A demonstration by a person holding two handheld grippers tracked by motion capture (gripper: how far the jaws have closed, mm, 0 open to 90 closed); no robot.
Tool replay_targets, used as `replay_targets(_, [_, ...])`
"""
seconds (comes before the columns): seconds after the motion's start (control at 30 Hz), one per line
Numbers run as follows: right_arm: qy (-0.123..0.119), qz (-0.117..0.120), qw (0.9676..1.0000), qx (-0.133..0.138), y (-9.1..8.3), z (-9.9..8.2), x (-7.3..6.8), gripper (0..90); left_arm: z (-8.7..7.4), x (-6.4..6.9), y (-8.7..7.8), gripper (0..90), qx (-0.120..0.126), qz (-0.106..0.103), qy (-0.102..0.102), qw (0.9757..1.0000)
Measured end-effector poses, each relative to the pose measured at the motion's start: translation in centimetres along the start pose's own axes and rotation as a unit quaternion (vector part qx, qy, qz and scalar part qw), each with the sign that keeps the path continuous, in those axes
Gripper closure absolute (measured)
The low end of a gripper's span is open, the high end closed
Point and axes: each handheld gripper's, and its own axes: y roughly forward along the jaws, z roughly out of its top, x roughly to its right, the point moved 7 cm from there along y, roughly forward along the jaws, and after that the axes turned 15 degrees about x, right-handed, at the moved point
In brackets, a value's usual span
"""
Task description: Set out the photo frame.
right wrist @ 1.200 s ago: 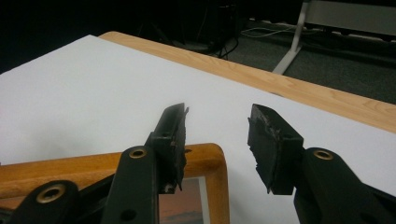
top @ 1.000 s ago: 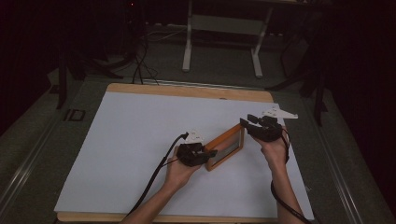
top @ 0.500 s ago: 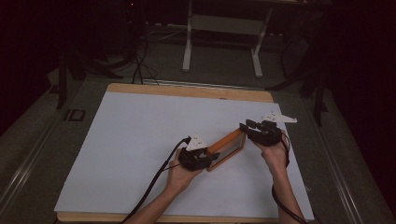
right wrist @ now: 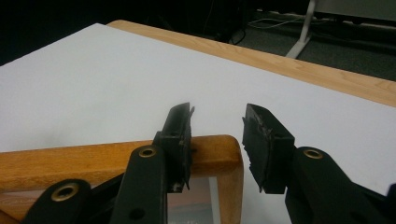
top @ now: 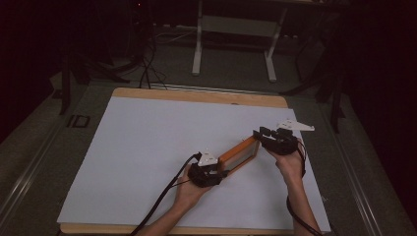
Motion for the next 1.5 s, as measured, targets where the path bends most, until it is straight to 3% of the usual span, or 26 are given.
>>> replay_targets(0.17, [0.001, 0.000, 1.0000, 0.001, 0.0, 0.0, 0.0, 61.4, 0.0, 0.0, 0.2, 66.3, 0.007, 0.002, -0.001, 1.0000])
replay_targets(0.23, [0.000, 0.000, 1.0000, 0.001, 0.0, 0.0, 0.0, 61.4, 0.0, 0.1, 0.2, 67.8, 0.008, 0.007, 0.021, 0.9997])
replay_targets(0.67, [-0.003, -0.002, 1.0000, 0.006, -0.2, 0.2, 0.5, 60.2, 1.1, -0.8, -0.3, 69.4, 0.017, -0.012, 0.016, 0.9997])
replay_targets(0.8, [0.007, 0.001, 0.9998, 0.016, -0.4, 0.4, 0.7, 60.1, 2.2, -1.1, -0.8, 69.4, 0.026, -0.021, 0.016, 0.9993])
replay_targets(1.23, [-0.003, 0.017, 0.9997, 0.019, -0.4, 0.8, 0.2, 59.8, 5.2, -2.7, -2.4, 69.5, 0.048, -0.048, 0.003, 0.9977])
replay_targets(1.5, [-0.013, 0.041, 0.9989, 0.017, 0.1, 0.9, -0.8, 58.3, 7.8, -3.6, -3.6, 69.6, 0.044, -0.074, 0.007, 0.9963])
